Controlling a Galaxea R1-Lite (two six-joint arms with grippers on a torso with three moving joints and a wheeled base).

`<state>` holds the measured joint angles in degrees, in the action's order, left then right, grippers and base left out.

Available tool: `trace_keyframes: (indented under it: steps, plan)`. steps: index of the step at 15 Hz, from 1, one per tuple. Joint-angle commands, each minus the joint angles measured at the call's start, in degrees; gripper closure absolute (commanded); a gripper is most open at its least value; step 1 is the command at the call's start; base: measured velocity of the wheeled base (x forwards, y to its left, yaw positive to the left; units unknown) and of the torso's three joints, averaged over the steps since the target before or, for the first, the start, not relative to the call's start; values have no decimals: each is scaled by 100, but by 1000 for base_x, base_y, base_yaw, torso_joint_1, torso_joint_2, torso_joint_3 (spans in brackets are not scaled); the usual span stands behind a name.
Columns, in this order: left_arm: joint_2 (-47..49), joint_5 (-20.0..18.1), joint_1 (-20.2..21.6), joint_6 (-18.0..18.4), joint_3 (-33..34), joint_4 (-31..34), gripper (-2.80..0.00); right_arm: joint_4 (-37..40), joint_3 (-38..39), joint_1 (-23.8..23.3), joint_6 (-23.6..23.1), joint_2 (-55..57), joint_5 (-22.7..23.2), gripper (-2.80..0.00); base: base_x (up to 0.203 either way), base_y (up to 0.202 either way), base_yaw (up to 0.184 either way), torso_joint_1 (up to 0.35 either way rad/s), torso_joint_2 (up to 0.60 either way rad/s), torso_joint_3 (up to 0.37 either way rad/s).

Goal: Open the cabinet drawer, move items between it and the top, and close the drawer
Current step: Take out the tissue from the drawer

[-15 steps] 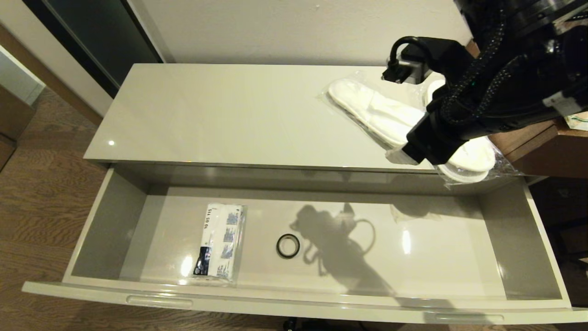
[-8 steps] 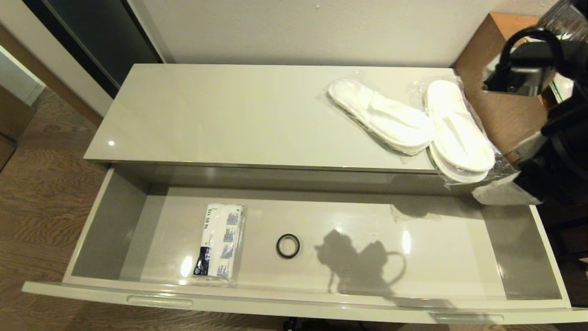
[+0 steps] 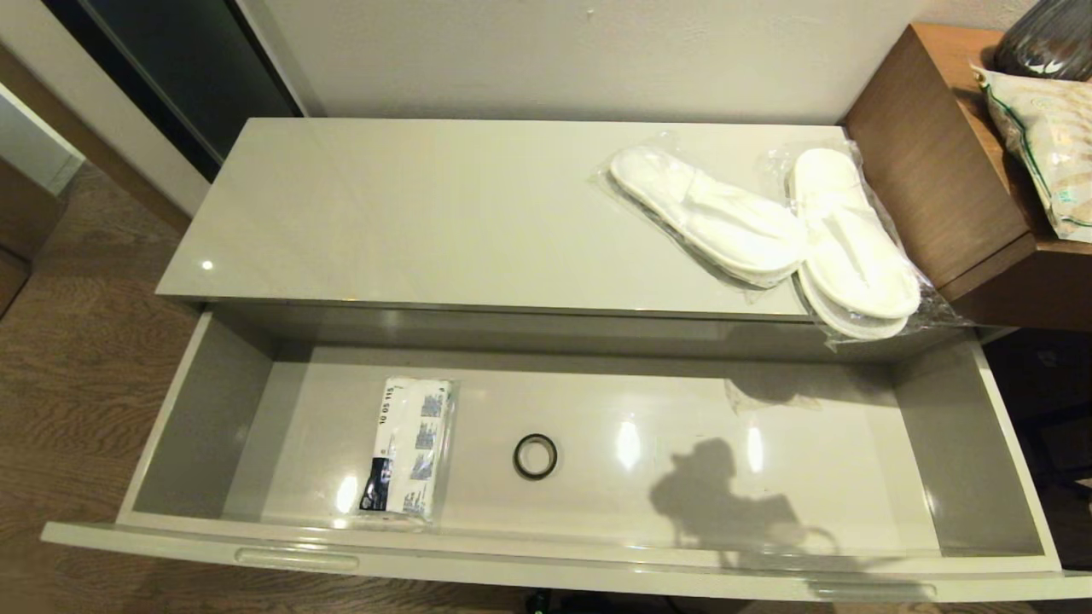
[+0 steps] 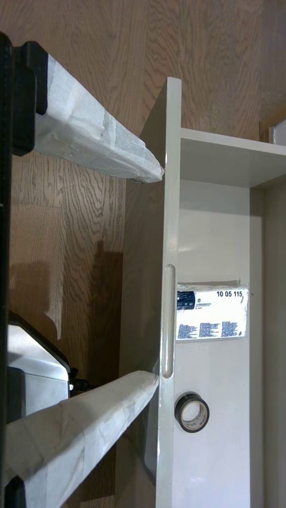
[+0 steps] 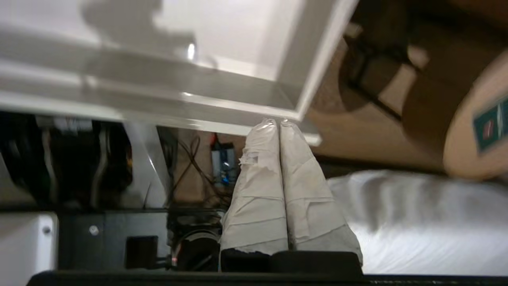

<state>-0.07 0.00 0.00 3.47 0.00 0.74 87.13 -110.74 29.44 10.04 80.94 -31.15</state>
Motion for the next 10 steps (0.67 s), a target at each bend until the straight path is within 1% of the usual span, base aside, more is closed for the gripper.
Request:
trace_keyframes:
  steps: [1, 2, 4, 5, 6, 8, 9, 10]
  plan:
    - [7, 0, 0, -4, 0, 5, -280, 50, 120, -660, 155, -782, 43, 0, 0, 0, 0, 0, 0, 0]
    - [7, 0, 0, -4, 0, 5, -280, 52, 366, -849, 368, -1036, 164, 0, 0, 0, 0, 0, 0, 0]
    - [7, 0, 0, 5, 0, 5, -280, 53, 918, -922, 696, -1342, 416, 0, 0, 0, 0, 0, 0, 0]
    - [7, 0, 0, 5, 0, 5, -280, 53, 1233, -932, 893, -1453, 697, 0, 0, 0, 0, 0, 0, 0]
    - [7, 0, 0, 5, 0, 5, -280, 54, 1500, -937, 1168, -1545, 1131, 0, 0, 0, 0, 0, 0, 0]
    - [7, 0, 0, -4, 0, 5, -280, 54, 2246, -913, 1872, -1734, 1789, 0, 0, 0, 0, 0, 0, 0]
    - [7, 0, 0, 5, 0, 1, -280, -15, 2703, -886, 2127, -1951, 1991, 0, 0, 0, 0, 0, 0, 0]
    - [7, 0, 0, -2, 0, 5, -280, -271, 3149, -859, 2211, -2295, 2107, 0, 0, 0, 0, 0, 0, 0]
